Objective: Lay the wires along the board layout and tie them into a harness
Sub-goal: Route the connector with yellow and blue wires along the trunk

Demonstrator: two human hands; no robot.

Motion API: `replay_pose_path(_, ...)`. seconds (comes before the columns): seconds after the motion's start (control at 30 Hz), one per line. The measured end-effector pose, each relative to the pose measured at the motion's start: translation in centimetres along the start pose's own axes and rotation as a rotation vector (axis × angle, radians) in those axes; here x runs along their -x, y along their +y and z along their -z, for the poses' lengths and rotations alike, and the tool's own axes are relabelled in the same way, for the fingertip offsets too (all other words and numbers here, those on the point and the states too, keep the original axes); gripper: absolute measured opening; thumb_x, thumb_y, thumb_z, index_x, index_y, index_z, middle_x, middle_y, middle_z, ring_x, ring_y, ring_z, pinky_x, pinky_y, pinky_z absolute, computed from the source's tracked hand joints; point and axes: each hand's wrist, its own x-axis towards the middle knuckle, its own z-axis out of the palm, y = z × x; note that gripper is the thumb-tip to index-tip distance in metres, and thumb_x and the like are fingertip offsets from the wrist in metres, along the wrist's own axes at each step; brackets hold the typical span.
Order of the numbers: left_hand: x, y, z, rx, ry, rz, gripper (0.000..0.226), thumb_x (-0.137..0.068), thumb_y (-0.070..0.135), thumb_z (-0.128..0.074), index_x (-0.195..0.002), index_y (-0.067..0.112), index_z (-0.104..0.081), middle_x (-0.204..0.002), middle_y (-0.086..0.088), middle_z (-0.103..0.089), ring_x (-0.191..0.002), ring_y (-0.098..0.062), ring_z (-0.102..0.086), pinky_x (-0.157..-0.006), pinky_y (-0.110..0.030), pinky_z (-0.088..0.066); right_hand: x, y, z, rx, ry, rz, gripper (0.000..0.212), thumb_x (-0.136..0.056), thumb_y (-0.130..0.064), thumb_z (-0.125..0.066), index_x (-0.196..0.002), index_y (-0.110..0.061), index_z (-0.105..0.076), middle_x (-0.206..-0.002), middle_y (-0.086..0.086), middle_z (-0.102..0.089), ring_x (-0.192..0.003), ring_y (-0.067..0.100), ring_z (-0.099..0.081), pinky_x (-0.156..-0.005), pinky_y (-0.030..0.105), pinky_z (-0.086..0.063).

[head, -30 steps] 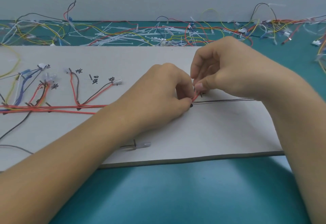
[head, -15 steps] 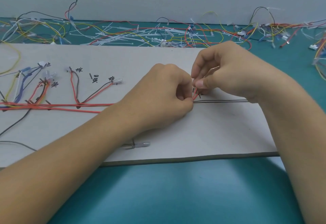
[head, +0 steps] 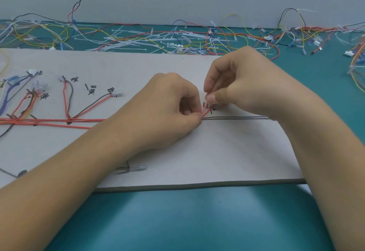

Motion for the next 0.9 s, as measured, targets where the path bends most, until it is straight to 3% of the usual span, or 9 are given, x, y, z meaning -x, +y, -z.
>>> replay_pose_path(0.17, 0.2, -0.1, 0.0, 0.01, 0.012, 0.006, 0.014, -0.08, 0.019, -0.075, -0.069, 0.027, -0.073, -0.06, 0.008, -0.066, -0.058, -0.005, -0.06, -0.053, -0.012, -0.04, 0.5, -0.6, -0.2, 0.136, 0.063, -0.028, 0.019, -0.076, -0.008, -0.082, -0.078, -0.024, -0.073, -0.069, -0.012, -0.075, -0.061, -0.004, -0.068, -0.06, 0.017, -0.05)
replay_pose_path(0.27, 0.2, -0.1, -0.1, -0.002, 0.017, -0.003, 0.014, -0.08, 0.019, -0.076, -0.07, 0.028, -0.073, -0.06, 0.009, -0.066, -0.061, -0.005, -0.061, -0.054, -0.012, -0.04, 0.8, -1.1, 0.0, 0.196, 0.098, -0.054, 0.019, -0.074, -0.015, -0.086, -0.077, -0.027, -0.072, -0.077, -0.01, -0.076, -0.062, -0.002, -0.067, -0.052, 0.013, -0.044)
replay_pose_path(0.4, 0.3, -0.1, 0.1, -0.025, 0.019, -0.007, 0.012, -0.081, 0.022, -0.077, -0.072, 0.028, -0.074, -0.063, 0.011, -0.067, -0.063, -0.004, -0.061, -0.057, -0.014, -0.042, 0.9, -1.4, -0.3, 0.248, 0.102, -0.064, 0.019, -0.073, -0.009, -0.08, -0.069, -0.026, -0.073, -0.071, -0.008, -0.074, -0.057, -0.007, -0.06, -0.038, 0.005, -0.035)
replay_pose_path(0.57, 0.7, 0.4, 0.3, -0.206, 0.048, -0.052, 0.006, -0.084, 0.036, -0.076, -0.079, 0.033, -0.074, -0.071, 0.017, -0.067, -0.072, -0.006, -0.057, -0.069, -0.03, -0.039, 1.0, -1.5, -0.4, 0.291, 0.107, -0.078, 0.016, -0.071, -0.014, -0.08, -0.065, -0.029, -0.075, -0.061, -0.014, -0.07, -0.06, 0.0, -0.064, -0.044, 0.012, -0.04)
replay_pose_path(0.7, 0.6, 0.2, 0.7, -0.208, 0.087, -0.005, 0.018, -0.077, 0.045, -0.083, -0.075, 0.031, -0.071, -0.067, 0.017, -0.065, -0.068, -0.001, -0.055, -0.063, -0.028, -0.036, 1.3, -1.4, 0.1, 0.223, 0.033, -0.085, 0.017, -0.072, -0.011, -0.083, -0.07, -0.027, -0.076, -0.061, -0.014, -0.072, -0.055, 0.002, -0.067, -0.051, 0.016, -0.047)
replay_pose_path(0.8, 0.5, -0.1, 0.9, -0.194, 0.097, 0.045, 0.031, -0.07, 0.052, -0.087, -0.069, 0.029, -0.067, -0.062, 0.015, -0.06, -0.062, 0.0, -0.054, -0.058, -0.027, -0.037, 1.5, -1.5, 0.1, 0.155, -0.027, -0.085, 0.019, -0.074, -0.004, -0.078, -0.074, -0.023, -0.076, -0.065, -0.008, -0.075, -0.055, 0.006, -0.071, -0.043, 0.014, -0.045)
replay_pose_path(0.9, 0.4, -0.2, 0.9, -0.181, 0.059, 0.027, 0.03, -0.073, 0.05, -0.087, -0.069, 0.027, -0.068, -0.062, 0.014, -0.059, -0.061, -0.001, -0.054, -0.058, -0.026, -0.039, 1.6, -1.6, 0.1, 0.06, -0.068, -0.099, 0.019, -0.076, 0.002, -0.077, -0.078, -0.017, -0.075, -0.066, 0.0, -0.076, -0.059, 0.014, -0.075, -0.048, 0.019, -0.051)
